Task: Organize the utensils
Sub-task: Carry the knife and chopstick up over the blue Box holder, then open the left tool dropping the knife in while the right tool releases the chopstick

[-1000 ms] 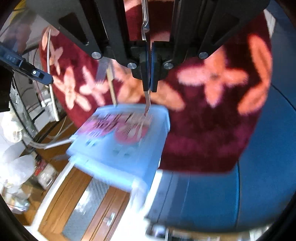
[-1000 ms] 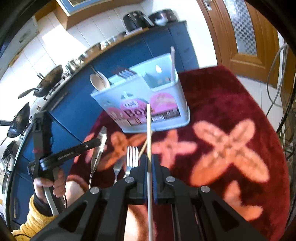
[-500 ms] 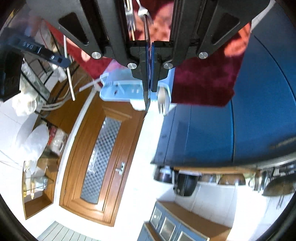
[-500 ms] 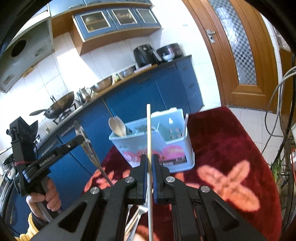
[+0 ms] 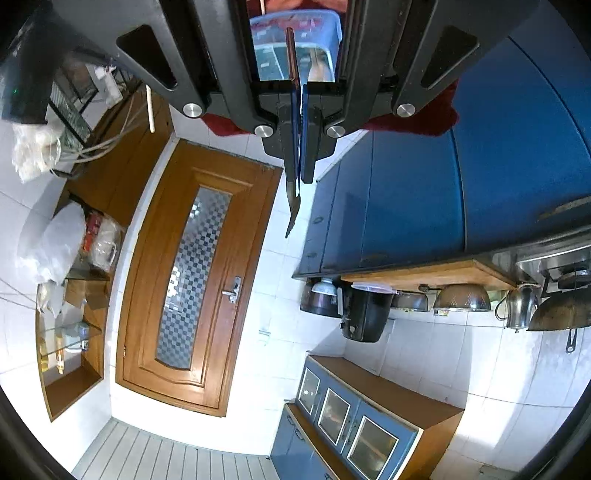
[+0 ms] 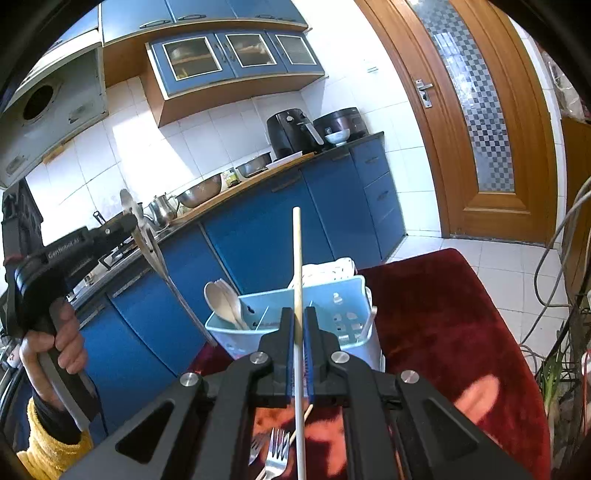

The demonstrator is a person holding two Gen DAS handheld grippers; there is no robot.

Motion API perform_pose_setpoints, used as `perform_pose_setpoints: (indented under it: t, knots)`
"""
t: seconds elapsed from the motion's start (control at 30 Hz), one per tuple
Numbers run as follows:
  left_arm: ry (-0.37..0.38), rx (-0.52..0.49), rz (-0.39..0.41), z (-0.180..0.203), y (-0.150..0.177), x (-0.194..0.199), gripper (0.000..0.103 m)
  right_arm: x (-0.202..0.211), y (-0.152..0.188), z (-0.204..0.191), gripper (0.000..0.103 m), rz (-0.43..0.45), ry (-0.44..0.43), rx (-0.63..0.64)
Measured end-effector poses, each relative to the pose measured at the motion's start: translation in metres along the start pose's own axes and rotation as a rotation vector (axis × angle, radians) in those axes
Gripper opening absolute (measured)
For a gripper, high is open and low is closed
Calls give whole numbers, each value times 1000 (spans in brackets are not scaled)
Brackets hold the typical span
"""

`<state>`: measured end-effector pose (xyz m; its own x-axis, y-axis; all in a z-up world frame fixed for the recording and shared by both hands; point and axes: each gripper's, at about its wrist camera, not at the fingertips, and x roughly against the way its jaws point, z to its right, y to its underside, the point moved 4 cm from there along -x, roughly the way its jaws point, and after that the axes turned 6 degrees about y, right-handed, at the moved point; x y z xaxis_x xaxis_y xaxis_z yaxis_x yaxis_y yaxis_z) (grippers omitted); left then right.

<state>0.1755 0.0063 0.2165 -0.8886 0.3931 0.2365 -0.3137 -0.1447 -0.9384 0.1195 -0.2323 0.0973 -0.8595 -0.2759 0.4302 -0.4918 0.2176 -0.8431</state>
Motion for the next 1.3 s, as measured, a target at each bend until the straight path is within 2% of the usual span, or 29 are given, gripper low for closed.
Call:
perform_pose_setpoints:
  t: [0.27,0.53,0.67,1.0,1.27,1.3]
  knots:
    - [-23,-22,26,3,-14,-24,0,-12,-28,4,6,75,24,9]
    - [-46,-51,-14,6,17,-49,0,-37,-48,2,6,241,78,23]
    - [-39,-44,-35,4,32,-61,0,-59,-47,-1,6,279,124,67]
    - [-18,-40,-82,-3,66,-84,0,-93,-28,-3,6,261,166,159]
    - [6,-21,-121,-7,86,-93,0,-103,-16,0,7,217,164,170]
    - [7,-21,-128,-6,87,-93,0,-103,-15,2,9,209,162,159]
